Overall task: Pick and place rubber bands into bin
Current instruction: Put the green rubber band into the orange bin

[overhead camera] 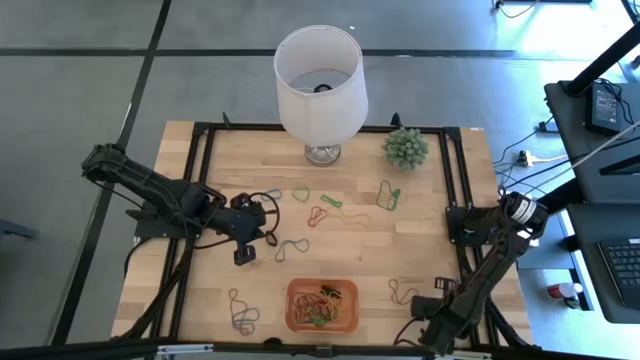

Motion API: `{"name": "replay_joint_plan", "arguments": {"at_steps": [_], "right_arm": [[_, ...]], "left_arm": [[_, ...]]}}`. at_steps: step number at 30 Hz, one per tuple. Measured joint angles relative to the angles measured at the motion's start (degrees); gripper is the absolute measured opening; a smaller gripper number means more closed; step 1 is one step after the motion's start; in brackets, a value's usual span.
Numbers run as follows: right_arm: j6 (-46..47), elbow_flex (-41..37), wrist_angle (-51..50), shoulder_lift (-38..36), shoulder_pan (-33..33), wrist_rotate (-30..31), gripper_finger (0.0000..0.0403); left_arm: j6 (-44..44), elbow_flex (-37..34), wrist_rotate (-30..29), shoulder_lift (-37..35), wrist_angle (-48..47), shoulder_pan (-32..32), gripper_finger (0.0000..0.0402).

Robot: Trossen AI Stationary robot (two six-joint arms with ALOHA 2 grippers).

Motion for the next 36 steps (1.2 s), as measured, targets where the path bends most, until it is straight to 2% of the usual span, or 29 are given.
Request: {"name": "replay_joint_plan", "arguments": {"at_steps": [5, 8, 13, 23, 31, 36], "right_arm": [[1.7, 4.3, -5.0, -0.2, -0.1, 3.1, 0.0001], [1.1, 4.2, -5.9, -0.2, 0.3, 3.0, 0.0005], [-1.8, 2.5, -5.3, -0.2, 1.5, 2.8, 0.0034], [-2.5, -1.1, -1.3, -0.2, 5.2, 3.4, 0.009], [-5.1, -4.3, 7.1, -0.2, 7.6, 3.4, 0.0094], [-5.1, -5.3, 6.9, -0.2, 7.9, 3.6, 0.0094]], "left_arm": [[0.6, 0.0, -0.3, 0.0, 0.0, 0.0, 0.0001], [1.5, 0.0, -0.3, 0.0, 0.0, 0.0, 0.0003], [1.5, 0.0, -0.3, 0.0, 0.2, 0.0, 0.0001], [-1.1, 0.0, -0.1, 0.0, 0.4, -0.1, 0.0001], [-3.2, 0.0, -0.3, 0.0, 0.6, -0.1, 0.0001], [-4.5, 0.0, -0.8, 0.0, 0.7, -0.1, 0.0003]]}}
